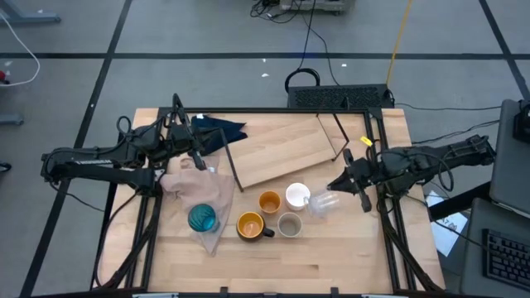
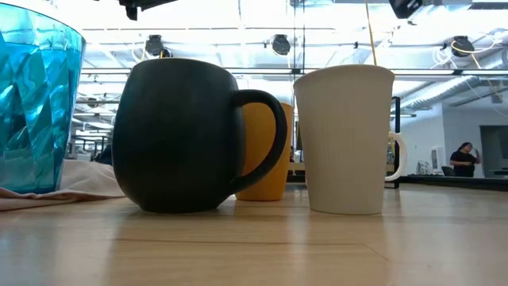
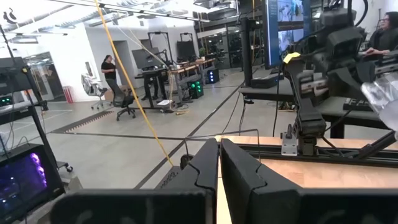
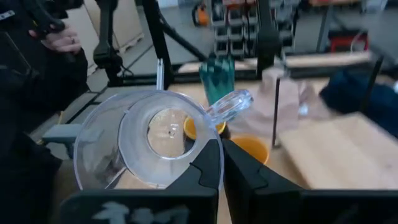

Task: Stack small to large cups/mugs on shelf
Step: Put the transparent cup on the shelf

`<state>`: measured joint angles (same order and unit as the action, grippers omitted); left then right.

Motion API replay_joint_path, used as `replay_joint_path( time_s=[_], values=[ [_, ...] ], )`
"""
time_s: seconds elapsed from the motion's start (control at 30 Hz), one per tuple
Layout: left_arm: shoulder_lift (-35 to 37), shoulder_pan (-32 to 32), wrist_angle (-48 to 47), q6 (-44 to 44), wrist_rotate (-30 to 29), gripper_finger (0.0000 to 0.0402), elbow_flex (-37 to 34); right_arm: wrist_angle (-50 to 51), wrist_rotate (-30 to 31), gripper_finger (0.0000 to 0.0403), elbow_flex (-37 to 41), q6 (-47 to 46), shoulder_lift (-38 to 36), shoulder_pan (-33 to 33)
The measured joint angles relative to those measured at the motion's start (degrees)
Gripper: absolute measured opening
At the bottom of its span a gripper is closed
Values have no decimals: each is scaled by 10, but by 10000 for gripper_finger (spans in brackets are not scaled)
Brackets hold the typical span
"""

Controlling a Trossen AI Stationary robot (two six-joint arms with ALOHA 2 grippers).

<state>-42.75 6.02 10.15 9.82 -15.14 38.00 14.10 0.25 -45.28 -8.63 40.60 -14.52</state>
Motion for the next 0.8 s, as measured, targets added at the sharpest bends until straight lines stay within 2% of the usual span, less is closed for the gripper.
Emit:
replay_joint_path(
  time_s=[0.2, 0.5, 0.67, 0.8],
  values=[
    [0, 0, 0, -2, 0, 21, 0, -28, 0, 0, 0, 59, 2, 0],
    [0, 0, -1, -14, 0, 21, 0, -32, 7, 0, 0, 84, 2, 0],
    [0, 0, -1, -14, 0, 21, 0, -31, 88, 0, 0, 89, 2, 0],
    [0, 0, -1, -14, 0, 21, 0, -32, 196, 0, 0, 105, 3, 0]
  ],
)
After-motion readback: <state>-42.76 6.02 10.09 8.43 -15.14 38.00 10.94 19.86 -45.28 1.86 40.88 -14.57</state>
